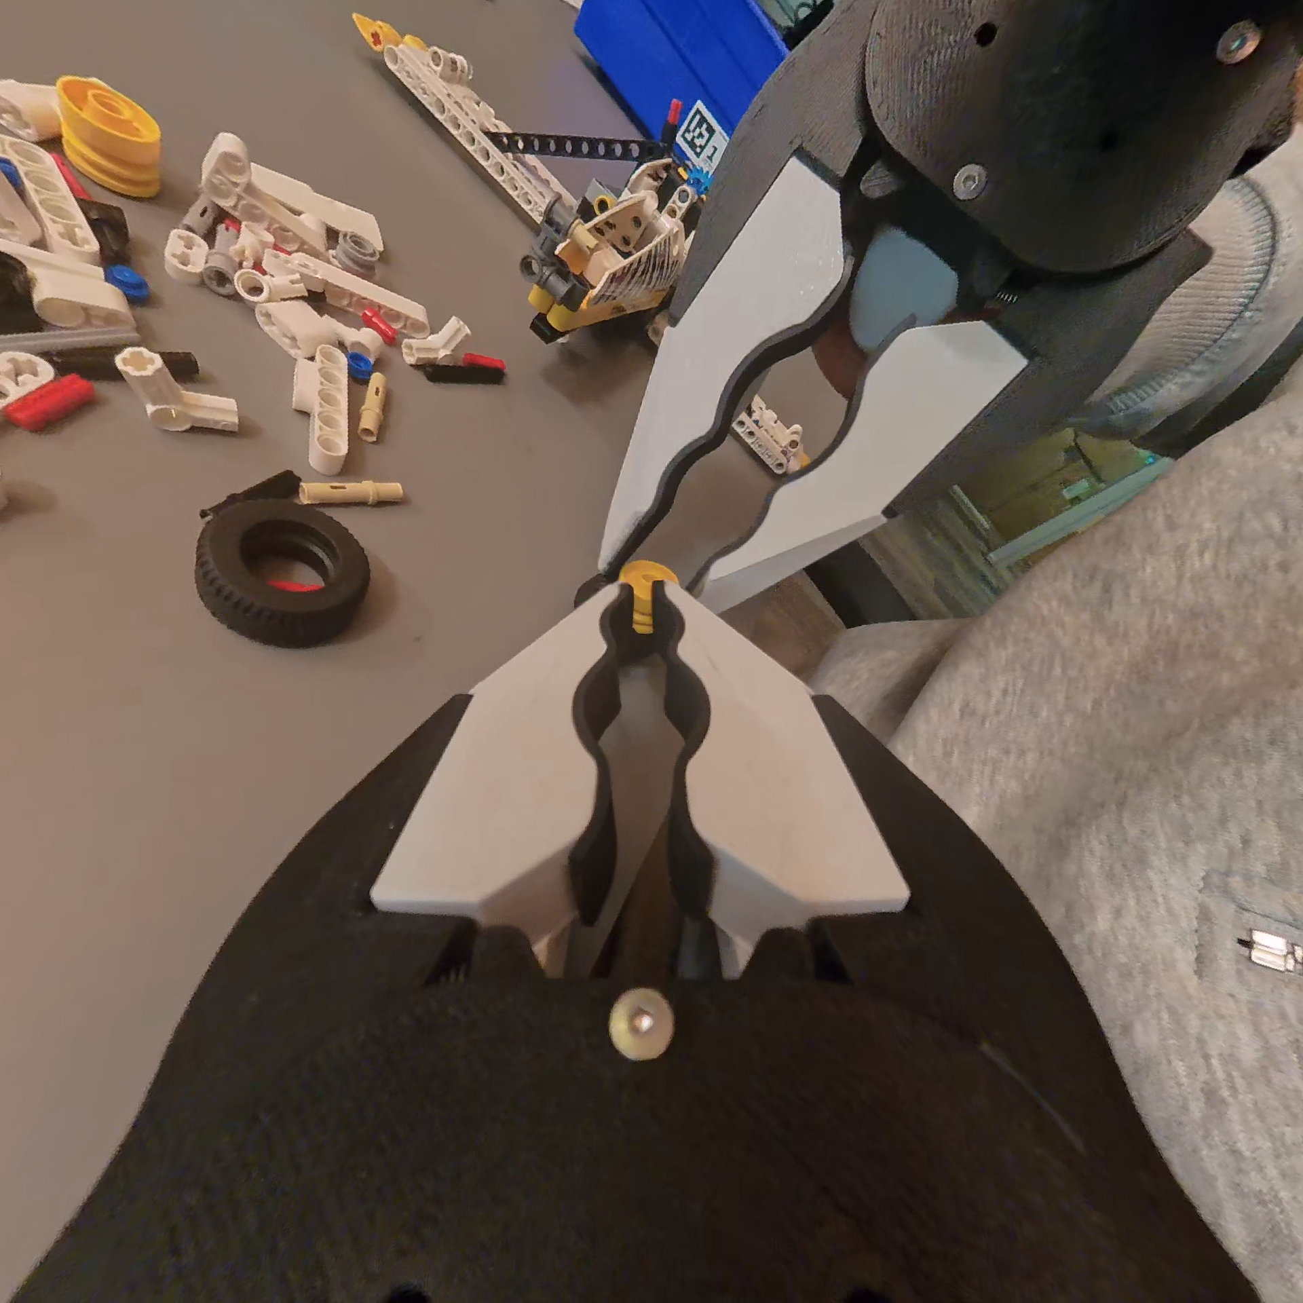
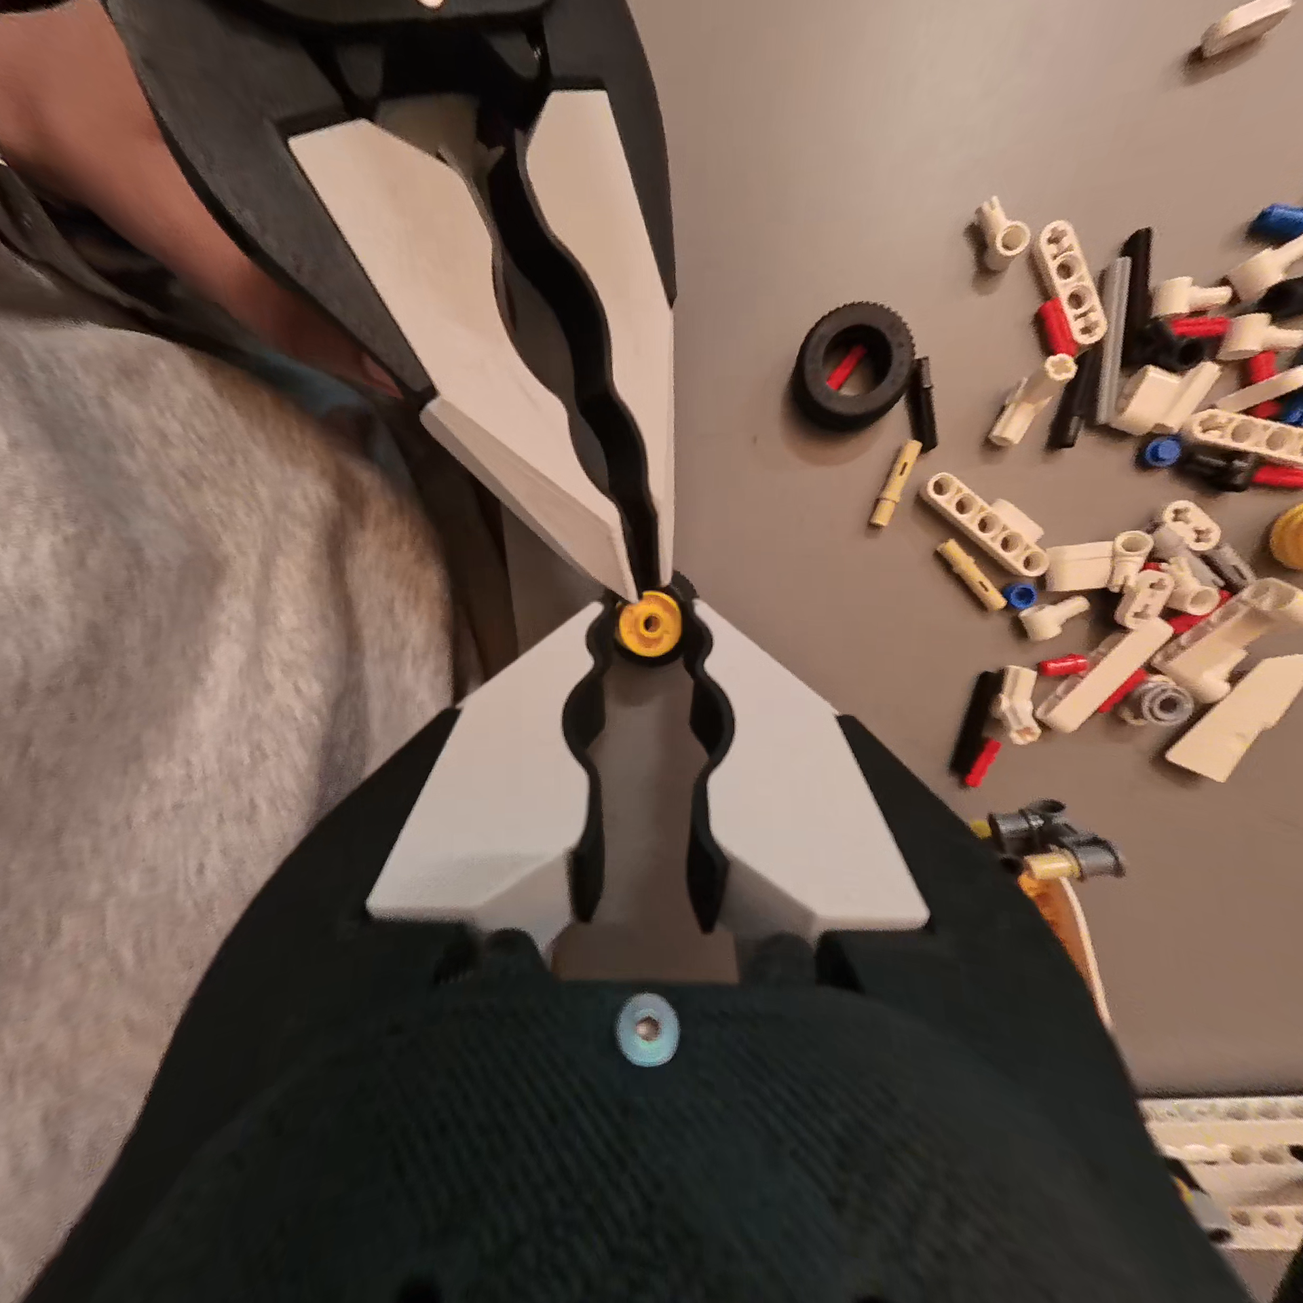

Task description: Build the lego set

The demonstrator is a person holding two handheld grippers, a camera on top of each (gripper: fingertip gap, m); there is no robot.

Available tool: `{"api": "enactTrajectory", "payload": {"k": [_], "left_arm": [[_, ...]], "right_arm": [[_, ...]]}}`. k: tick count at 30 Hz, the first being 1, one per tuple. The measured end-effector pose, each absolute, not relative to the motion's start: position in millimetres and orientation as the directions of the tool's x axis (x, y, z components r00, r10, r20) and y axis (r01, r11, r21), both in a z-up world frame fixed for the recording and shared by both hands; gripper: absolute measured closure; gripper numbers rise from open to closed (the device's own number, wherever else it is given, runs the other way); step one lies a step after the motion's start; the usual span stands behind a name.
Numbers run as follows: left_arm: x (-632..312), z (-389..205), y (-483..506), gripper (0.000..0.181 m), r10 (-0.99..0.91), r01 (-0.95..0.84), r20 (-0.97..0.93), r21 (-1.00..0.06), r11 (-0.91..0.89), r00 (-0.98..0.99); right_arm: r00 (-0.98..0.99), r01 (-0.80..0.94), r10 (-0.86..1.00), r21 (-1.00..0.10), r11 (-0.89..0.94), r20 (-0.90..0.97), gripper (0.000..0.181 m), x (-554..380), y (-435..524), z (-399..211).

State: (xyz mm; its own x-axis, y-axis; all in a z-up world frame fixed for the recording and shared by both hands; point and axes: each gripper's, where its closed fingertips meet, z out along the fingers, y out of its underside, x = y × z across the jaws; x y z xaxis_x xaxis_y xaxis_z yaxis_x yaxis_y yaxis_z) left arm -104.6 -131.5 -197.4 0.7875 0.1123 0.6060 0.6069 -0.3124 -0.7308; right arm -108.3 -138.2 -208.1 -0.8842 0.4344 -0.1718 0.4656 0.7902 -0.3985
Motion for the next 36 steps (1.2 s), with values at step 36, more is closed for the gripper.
{"api": "enactTrajectory", "payload": {"k": [36], "left_arm": [[-90.5,-191.4,-119.6,0.15,0.076,0.419,0.418,-0.848,-0.324,0.905]], "right_arm": [[-0.55,0.829,0.58,-0.475,0.294,-0.601,0.166,-110.4,-139.8,-174.3]]}}
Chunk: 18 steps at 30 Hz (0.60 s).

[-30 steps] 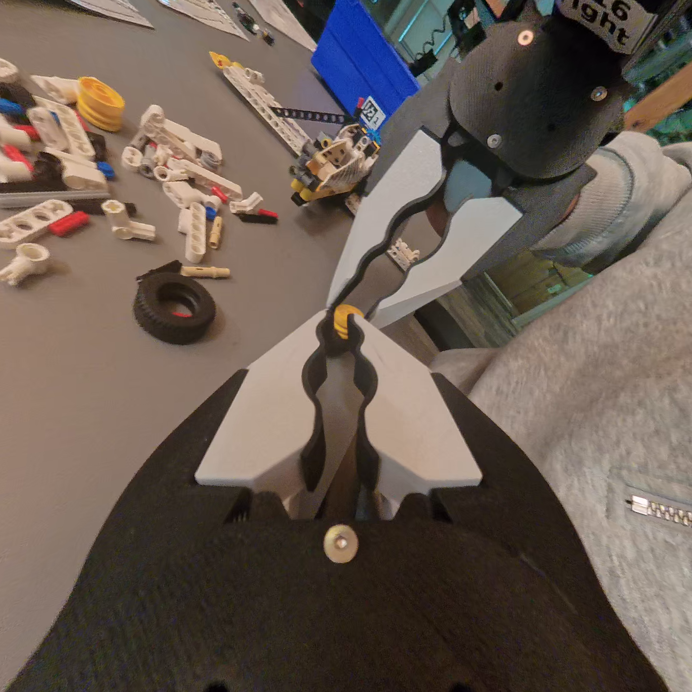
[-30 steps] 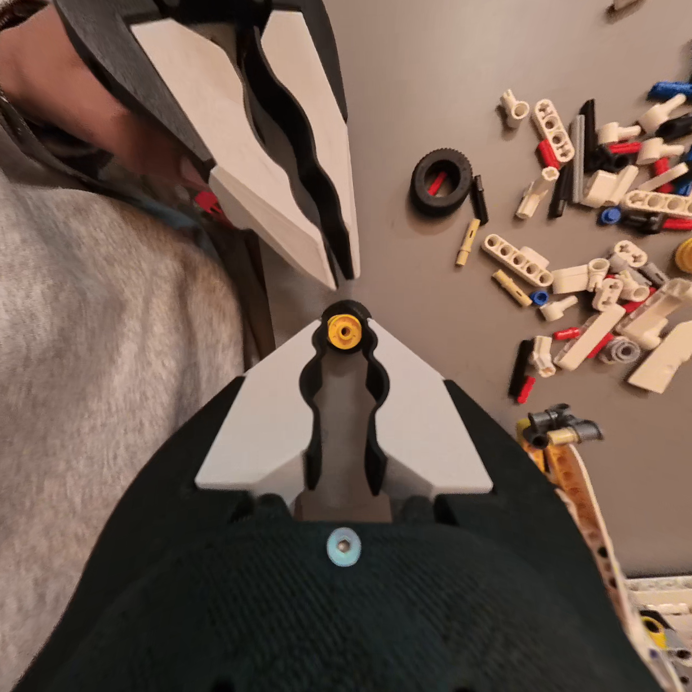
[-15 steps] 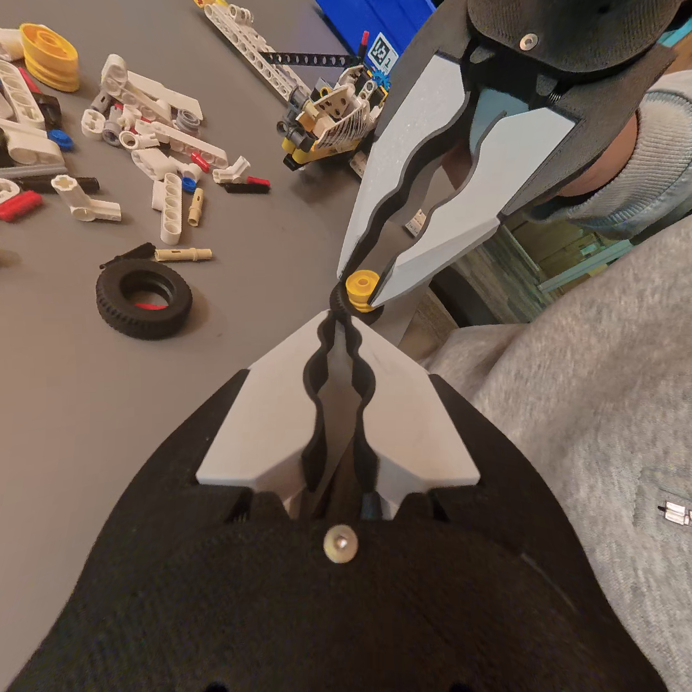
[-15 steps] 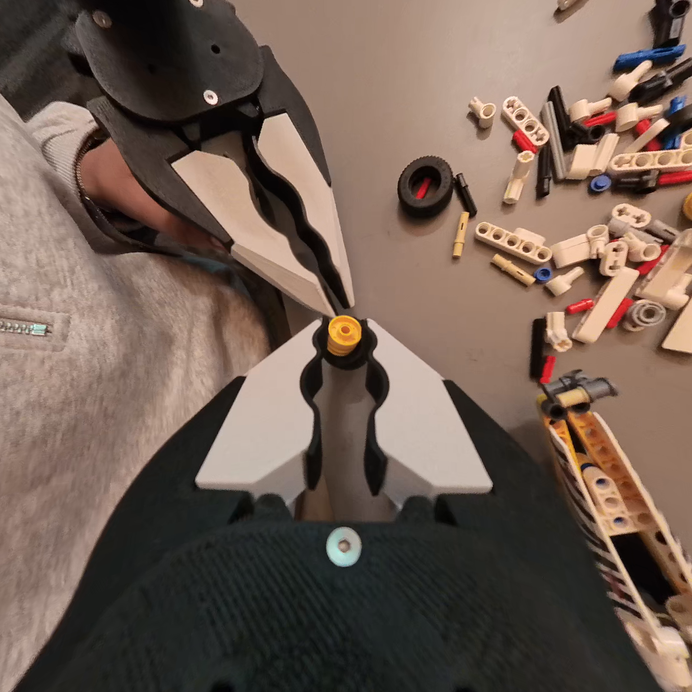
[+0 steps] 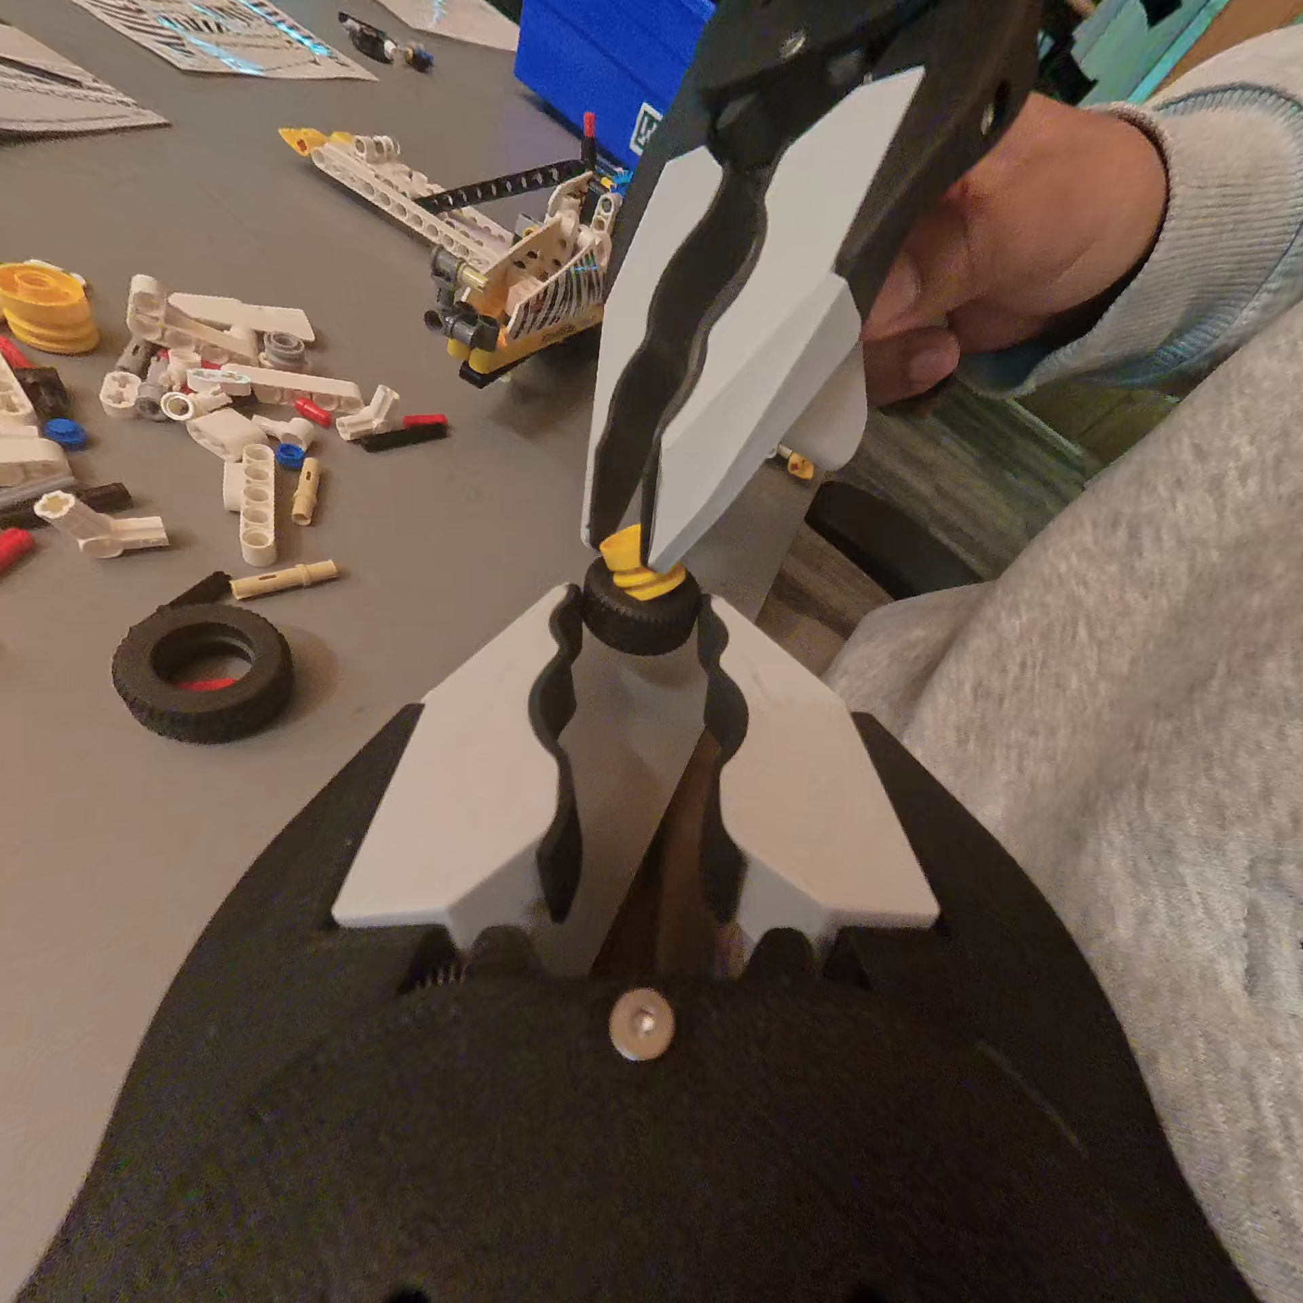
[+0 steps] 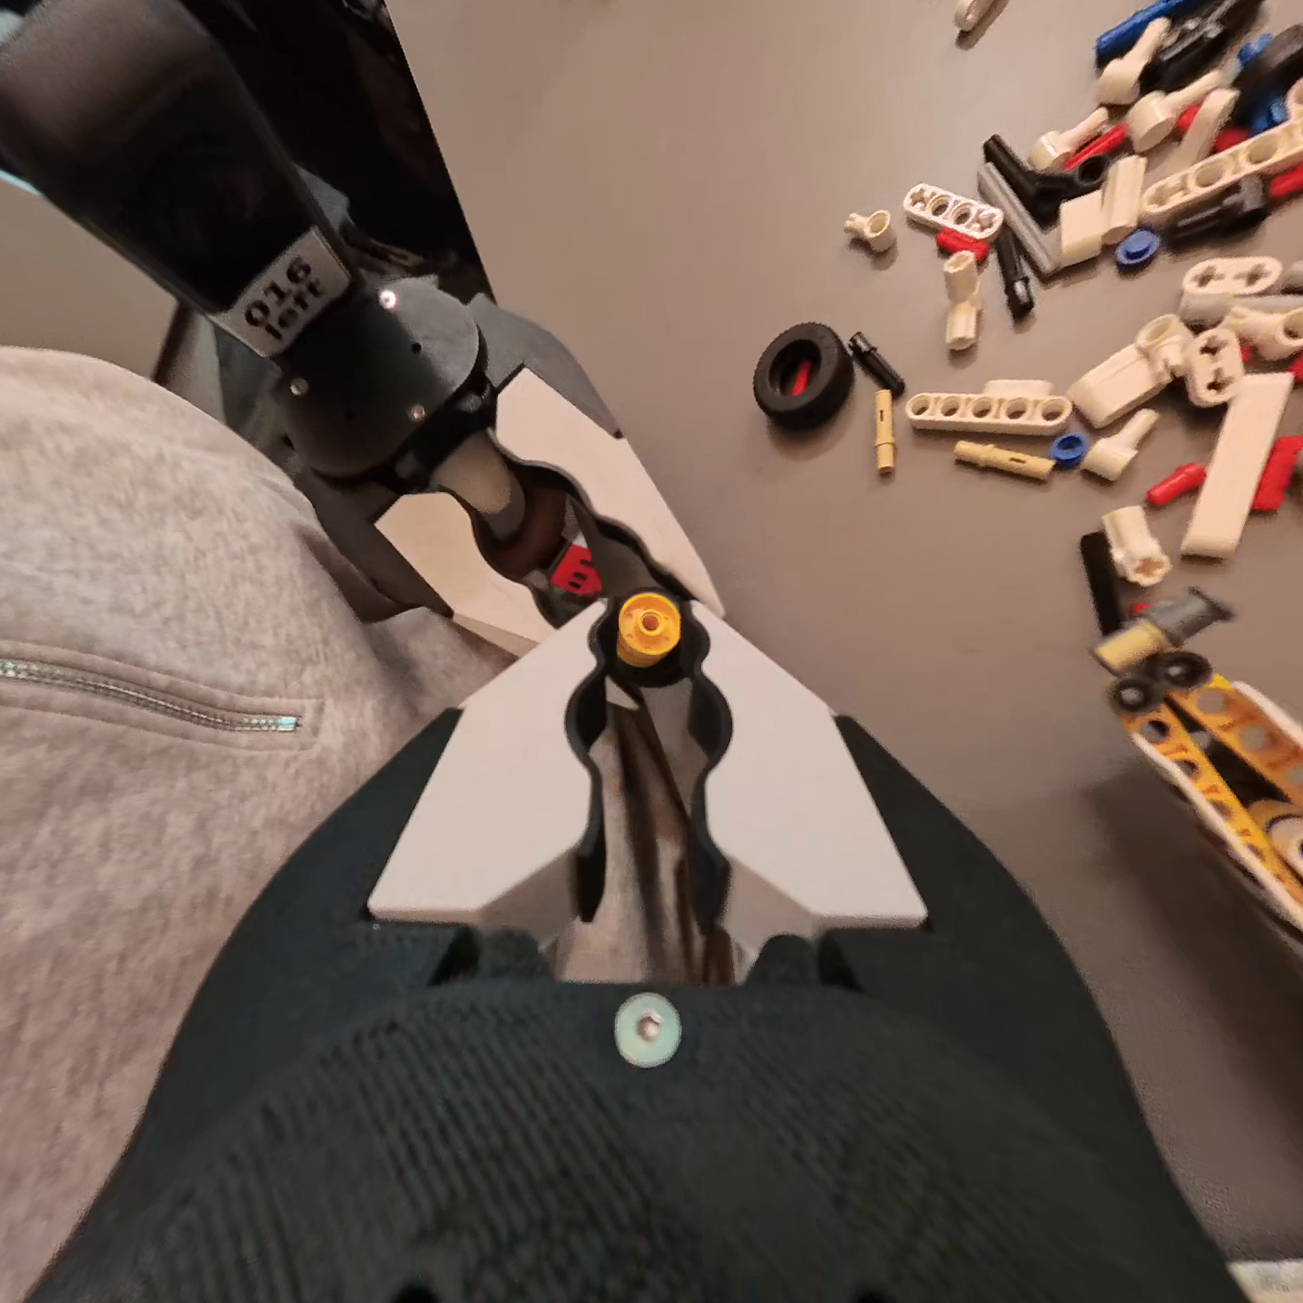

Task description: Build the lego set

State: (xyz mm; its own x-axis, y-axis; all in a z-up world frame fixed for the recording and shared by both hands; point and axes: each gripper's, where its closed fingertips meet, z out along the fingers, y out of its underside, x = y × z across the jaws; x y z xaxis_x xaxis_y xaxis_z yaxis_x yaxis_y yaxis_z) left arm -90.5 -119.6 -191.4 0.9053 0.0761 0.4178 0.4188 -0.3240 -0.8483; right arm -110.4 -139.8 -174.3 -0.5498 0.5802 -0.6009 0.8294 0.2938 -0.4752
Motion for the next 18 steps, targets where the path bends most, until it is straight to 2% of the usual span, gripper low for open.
{"api": "enactTrajectory", "payload": {"k": [4,7,11,18], "left_arm": [[-88.8,-192.8,-120.3,0.151,0.073,0.411,0.412,-0.846,-0.34,0.908],[-88.3,-197.9,-121.2,0.151,0.082,0.445,0.448,-0.817,-0.366,0.89],[-92.8,-197.3,-120.7,0.15,0.104,0.46,0.454,-0.818,-0.345,0.885],[-93.8,-199.3,-121.7,0.145,0.125,0.441,0.426,-0.821,-0.364,0.896]], "right_arm": [[-0.495,0.862,0.56,-0.455,0.222,-0.664,0.166,-110.6,-137.0,-171.6],[-0.513,0.841,0.562,-0.512,0.177,-0.648,0.166,-118.4,-131.5,-161.7],[-0.585,0.785,0.625,-0.553,0.279,-0.516,0.166,-115.6,-124.2,-171.6],[-0.702,0.674,0.658,-0.555,0.488,-0.274,0.166,-108.8,-120.2,-193.3]]}}
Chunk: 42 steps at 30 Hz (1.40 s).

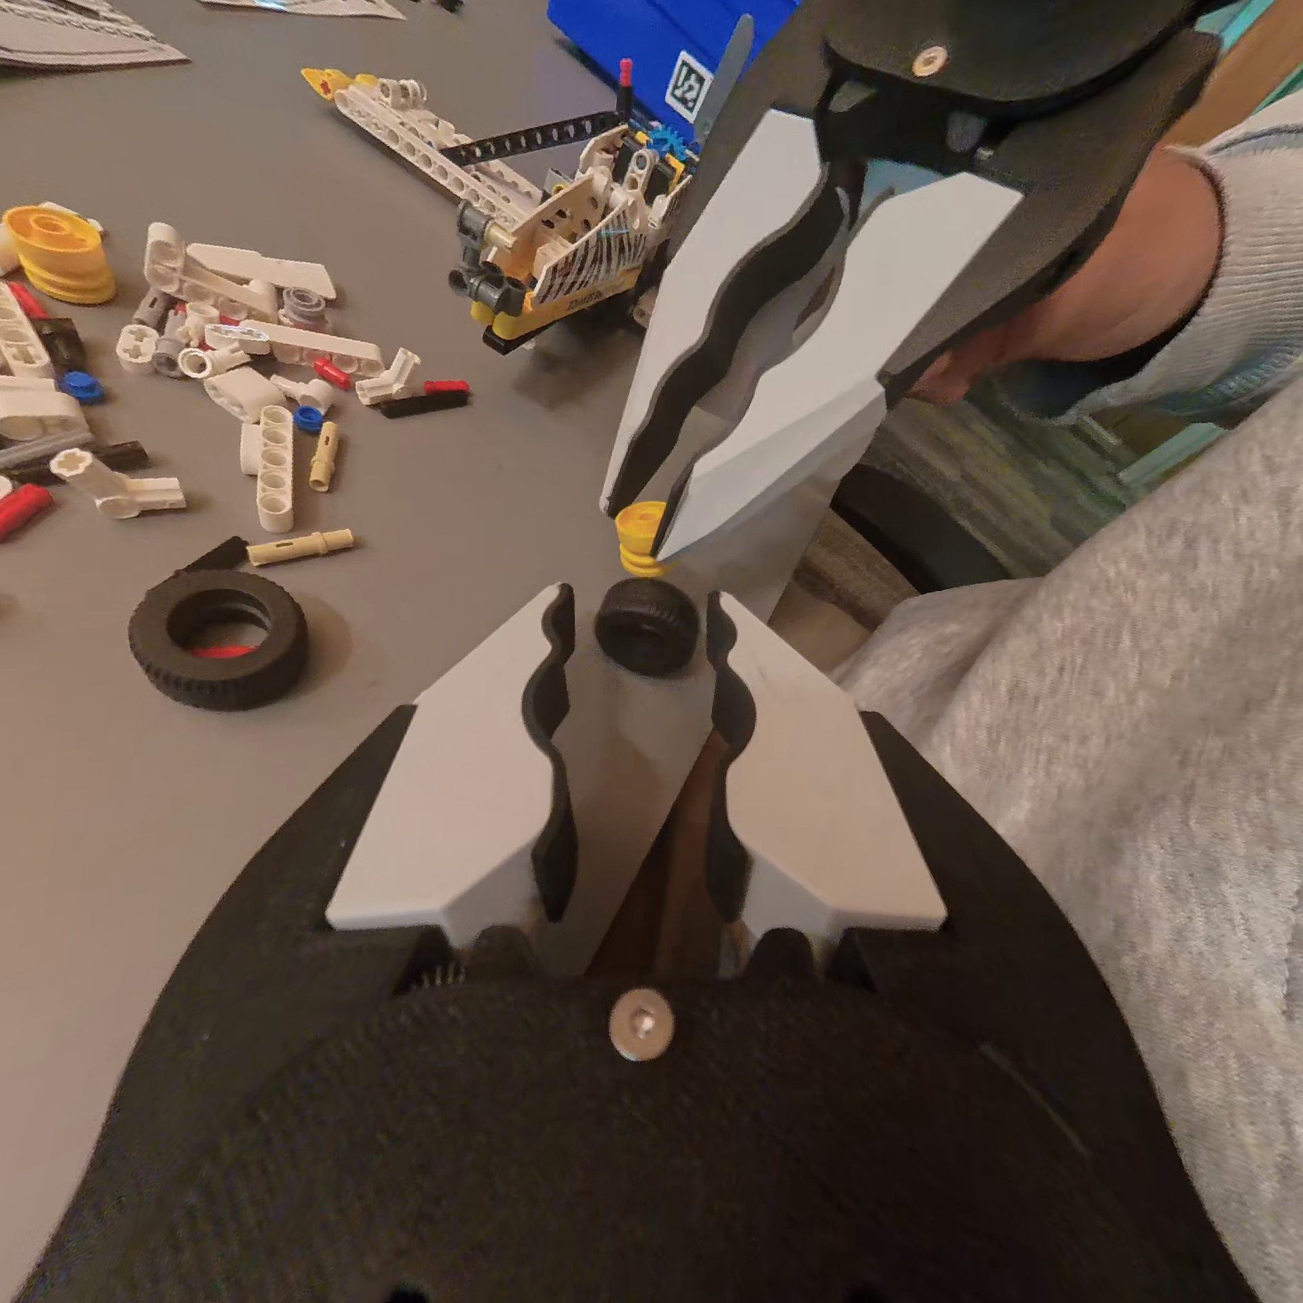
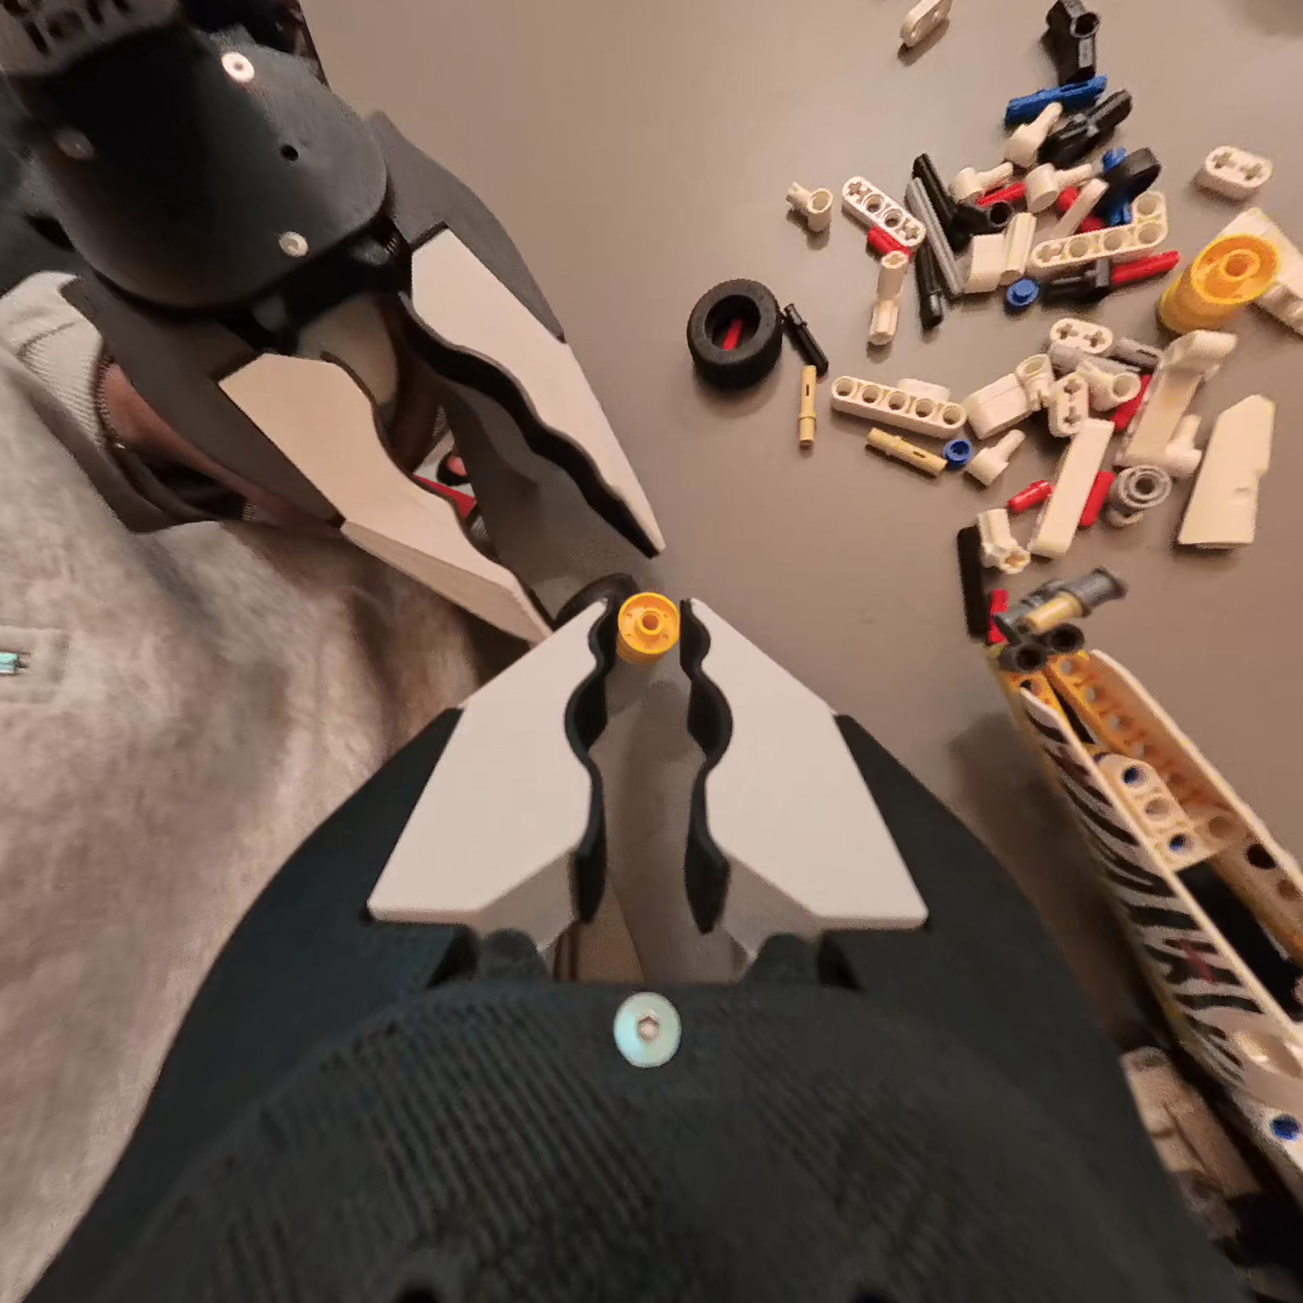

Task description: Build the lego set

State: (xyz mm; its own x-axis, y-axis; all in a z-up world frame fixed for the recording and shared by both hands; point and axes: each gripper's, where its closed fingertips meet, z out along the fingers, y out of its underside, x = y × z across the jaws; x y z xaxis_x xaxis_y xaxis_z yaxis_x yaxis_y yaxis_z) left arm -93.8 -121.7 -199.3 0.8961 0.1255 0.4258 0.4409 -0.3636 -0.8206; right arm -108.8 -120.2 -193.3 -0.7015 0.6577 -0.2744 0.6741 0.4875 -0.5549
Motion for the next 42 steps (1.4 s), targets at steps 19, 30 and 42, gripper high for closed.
{"api": "enactTrajectory", "payload": {"k": [19,30,42], "left_arm": [[-85.2,-205.0,-132.3,0.142,0.111,0.409,0.407,-0.785,-0.464,0.907],[-85.8,-195.0,-126.8,0.147,0.083,0.39,0.391,-0.83,-0.399,0.917],[-99.0,-166.3,-130.6,0.181,0.14,0.257,0.228,-0.933,-0.25,0.964]], "right_arm": [[-0.713,0.657,0.643,-0.587,0.474,-0.279,0.166,-105.1,-129.0,-186.4],[-0.69,0.661,0.642,-0.653,0.369,-0.336,0.166,-104.9,-134.5,-170.5],[-0.577,0.745,0.581,-0.662,0.085,-0.575,0.166,-103.0,-140.3,-154.2]]}}
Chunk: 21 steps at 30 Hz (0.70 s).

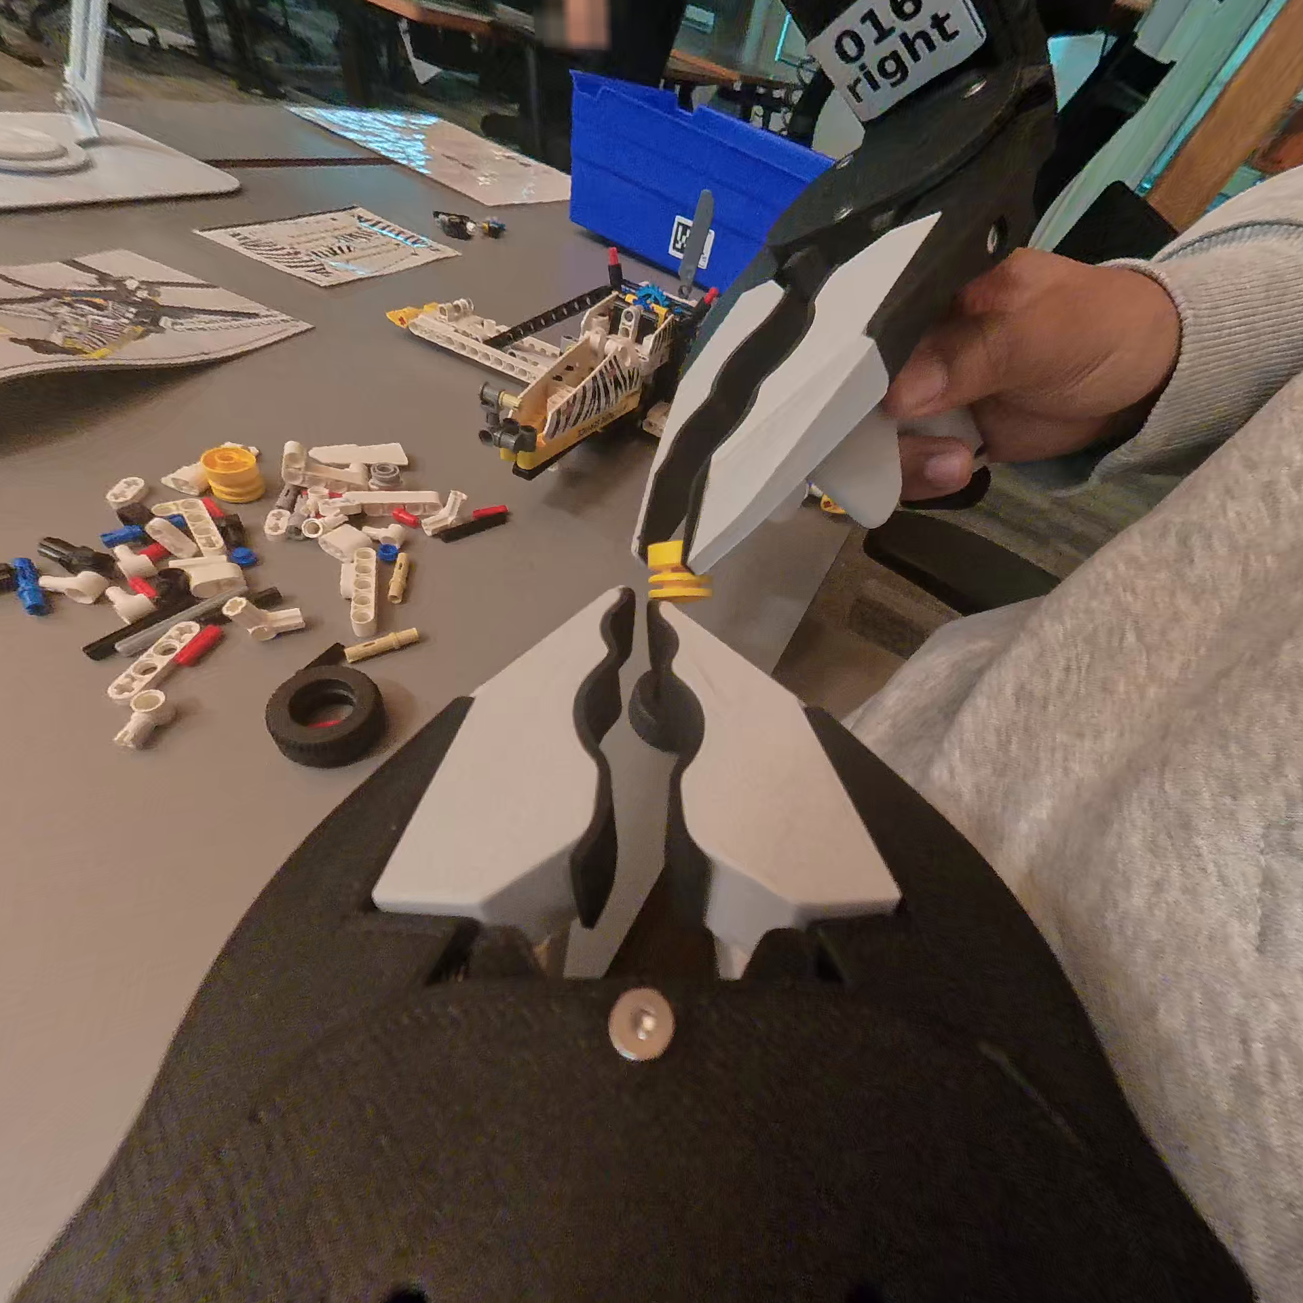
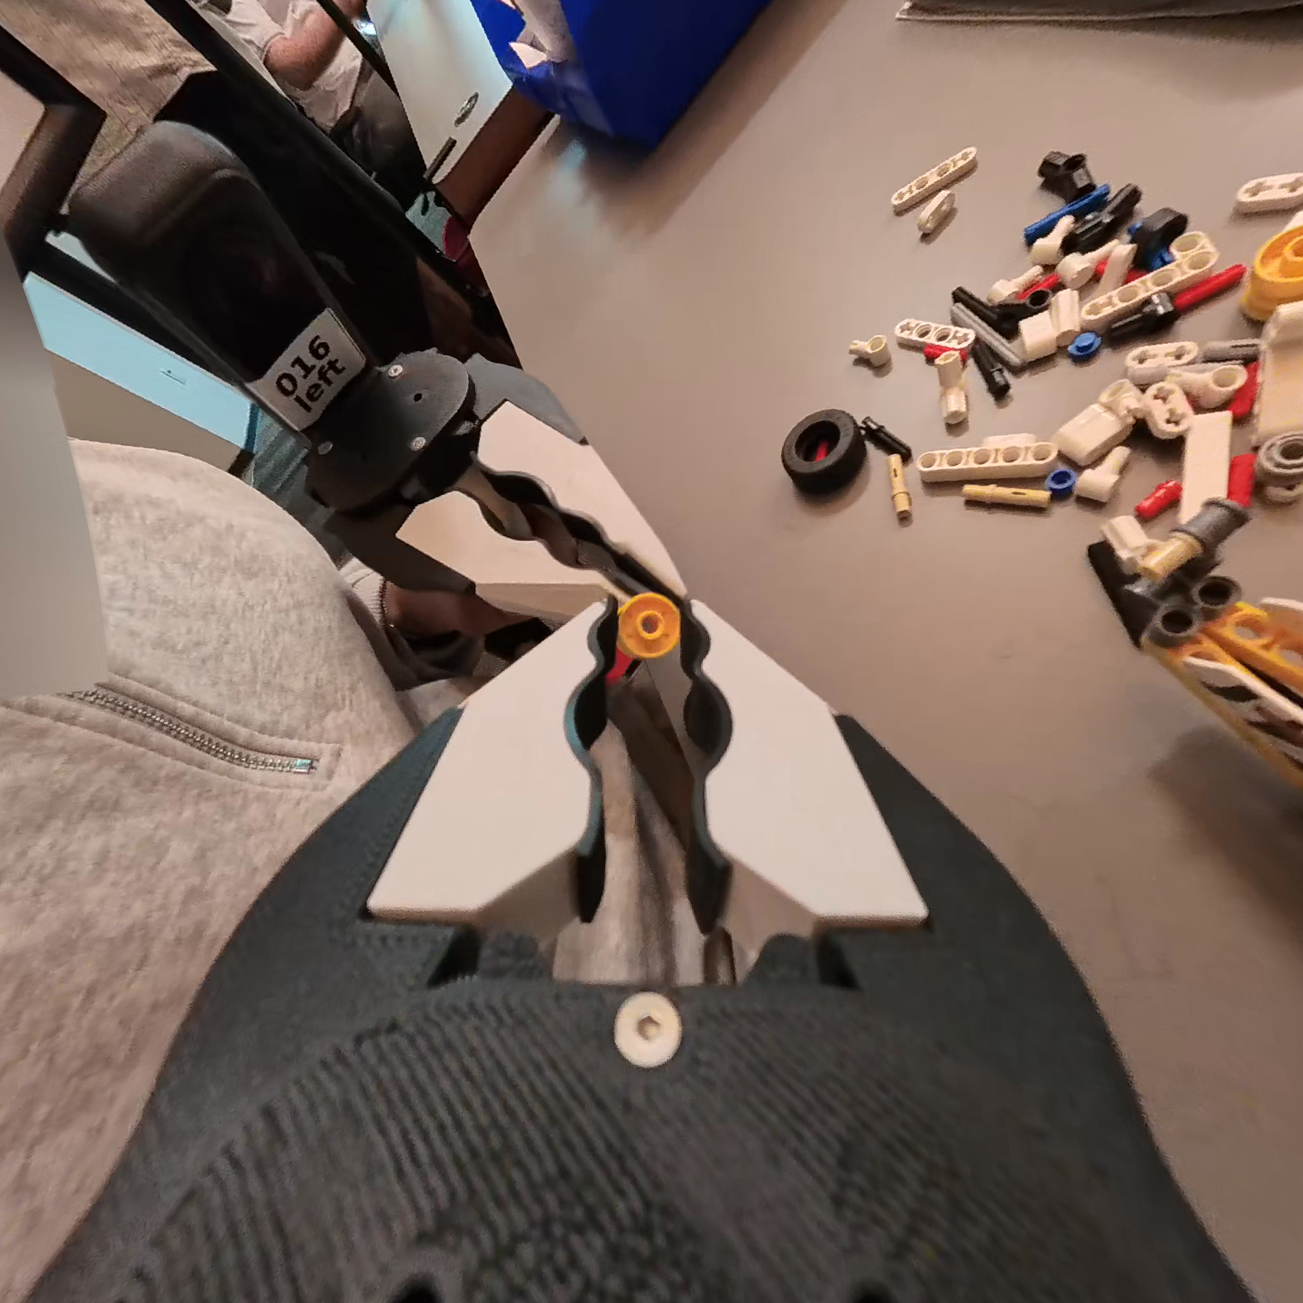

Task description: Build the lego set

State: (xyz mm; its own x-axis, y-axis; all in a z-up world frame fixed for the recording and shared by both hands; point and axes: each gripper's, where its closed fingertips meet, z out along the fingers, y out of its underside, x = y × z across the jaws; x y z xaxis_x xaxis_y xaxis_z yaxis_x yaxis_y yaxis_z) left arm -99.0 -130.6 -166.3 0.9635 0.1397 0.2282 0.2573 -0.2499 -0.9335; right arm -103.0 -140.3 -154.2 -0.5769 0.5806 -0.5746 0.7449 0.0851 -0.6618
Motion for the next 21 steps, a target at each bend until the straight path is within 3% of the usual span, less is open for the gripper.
{"api": "enactTrajectory", "payload": {"k": [5,9,21], "left_arm": [[-83.9,-161.3,-124.4,0.147,0.04,0.275,0.273,-0.934,-0.229,0.961],[-91.9,-160.2,-127.2,0.165,0.105,0.232,0.214,-0.947,-0.222,0.971],[-81.6,-155.1,-126.4,0.166,0.062,0.12,0.109,-0.968,-0.221,0.992]], "right_arm": [[-0.526,0.778,0.543,-0.628,-0.003,-0.654,0.166,-105.6,-142.3,-149.8],[-0.5,0.801,0.515,-0.598,-0.031,-0.697,0.166,-103.5,-145.9,-152.3],[-0.39,0.904,0.365,-0.427,-0.022,-0.845,0.162,-92.6,-144.1,-143.7]]}}
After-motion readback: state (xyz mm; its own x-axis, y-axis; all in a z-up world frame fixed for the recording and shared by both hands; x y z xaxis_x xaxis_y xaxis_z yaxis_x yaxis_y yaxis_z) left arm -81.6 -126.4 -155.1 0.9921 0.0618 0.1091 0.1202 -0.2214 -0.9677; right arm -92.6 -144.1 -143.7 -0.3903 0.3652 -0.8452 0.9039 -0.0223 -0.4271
